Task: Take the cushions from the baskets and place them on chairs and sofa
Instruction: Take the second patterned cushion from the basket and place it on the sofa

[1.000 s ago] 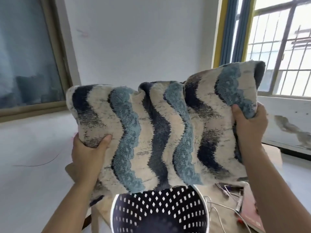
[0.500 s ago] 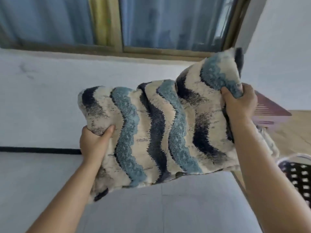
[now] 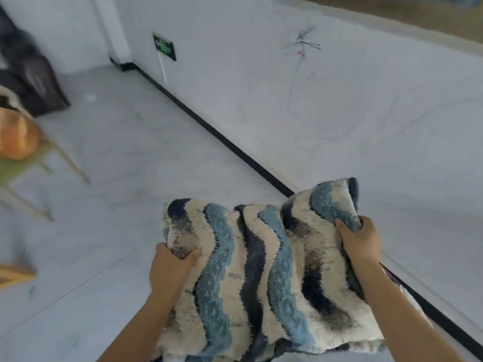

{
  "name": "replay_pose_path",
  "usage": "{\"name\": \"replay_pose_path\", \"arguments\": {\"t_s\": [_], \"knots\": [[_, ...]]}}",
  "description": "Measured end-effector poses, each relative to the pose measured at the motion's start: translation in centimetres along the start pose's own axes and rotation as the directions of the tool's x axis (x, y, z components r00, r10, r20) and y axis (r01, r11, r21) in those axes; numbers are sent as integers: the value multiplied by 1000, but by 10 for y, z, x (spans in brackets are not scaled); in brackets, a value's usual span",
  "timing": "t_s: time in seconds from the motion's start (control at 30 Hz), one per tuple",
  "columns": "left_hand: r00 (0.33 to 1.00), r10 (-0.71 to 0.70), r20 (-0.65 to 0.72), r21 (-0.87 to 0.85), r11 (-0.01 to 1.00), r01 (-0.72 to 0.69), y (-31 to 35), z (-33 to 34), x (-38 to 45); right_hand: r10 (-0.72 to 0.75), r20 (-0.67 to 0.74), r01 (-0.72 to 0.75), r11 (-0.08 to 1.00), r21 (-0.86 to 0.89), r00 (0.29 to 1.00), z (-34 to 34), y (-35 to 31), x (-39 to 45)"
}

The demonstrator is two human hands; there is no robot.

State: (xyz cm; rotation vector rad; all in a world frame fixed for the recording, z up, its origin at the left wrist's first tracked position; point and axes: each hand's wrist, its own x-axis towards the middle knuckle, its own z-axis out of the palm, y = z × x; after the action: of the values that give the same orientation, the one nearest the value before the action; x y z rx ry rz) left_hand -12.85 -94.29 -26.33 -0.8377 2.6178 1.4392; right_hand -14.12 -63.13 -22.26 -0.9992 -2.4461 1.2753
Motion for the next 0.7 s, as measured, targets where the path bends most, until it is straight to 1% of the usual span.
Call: {"name": "replay_pose_path", "arguments": {"t_s": [0.13, 0.2, 0.27, 0.33, 0.43, 0.5, 0.57, 0.63, 0.7], "knots": [[993, -85, -86, 12, 996, 86, 26, -14, 105, -38, 159, 47, 997, -55, 987, 116, -71, 70], [985, -93, -146, 13, 995, 96, 46, -33, 156, -60, 216, 72, 996, -48, 975, 168, -115, 96], [967, -139, -213, 8, 990, 144, 57, -60, 199, -86, 262, 99, 994, -36, 961, 213, -153, 113], [938, -205, -278, -19, 978, 208, 53, -87, 235, -134, 331, 143, 990, -4, 934, 257, -186, 125], [879, -330, -344, -80, 943, 323, 35, -110, 279, -169, 435, 210, 977, -48, 885, 326, -226, 136], [841, -410, -353, -104, 911, 400, 22, -119, 317, -161, 487, 235, 967, -94, 858, 379, -250, 143], [817, -468, -337, -120, 882, 456, 14, -128, 368, -144, 522, 242, 962, -124, 841, 437, -279, 149], [820, -463, -337, -161, 886, 434, 15, -147, 431, -158, 537, 256, 960, -113, 829, 495, -319, 156], [839, -413, -355, -155, 911, 383, 27, -181, 499, -184, 533, 271, 958, -88, 826, 546, -374, 163]]}}
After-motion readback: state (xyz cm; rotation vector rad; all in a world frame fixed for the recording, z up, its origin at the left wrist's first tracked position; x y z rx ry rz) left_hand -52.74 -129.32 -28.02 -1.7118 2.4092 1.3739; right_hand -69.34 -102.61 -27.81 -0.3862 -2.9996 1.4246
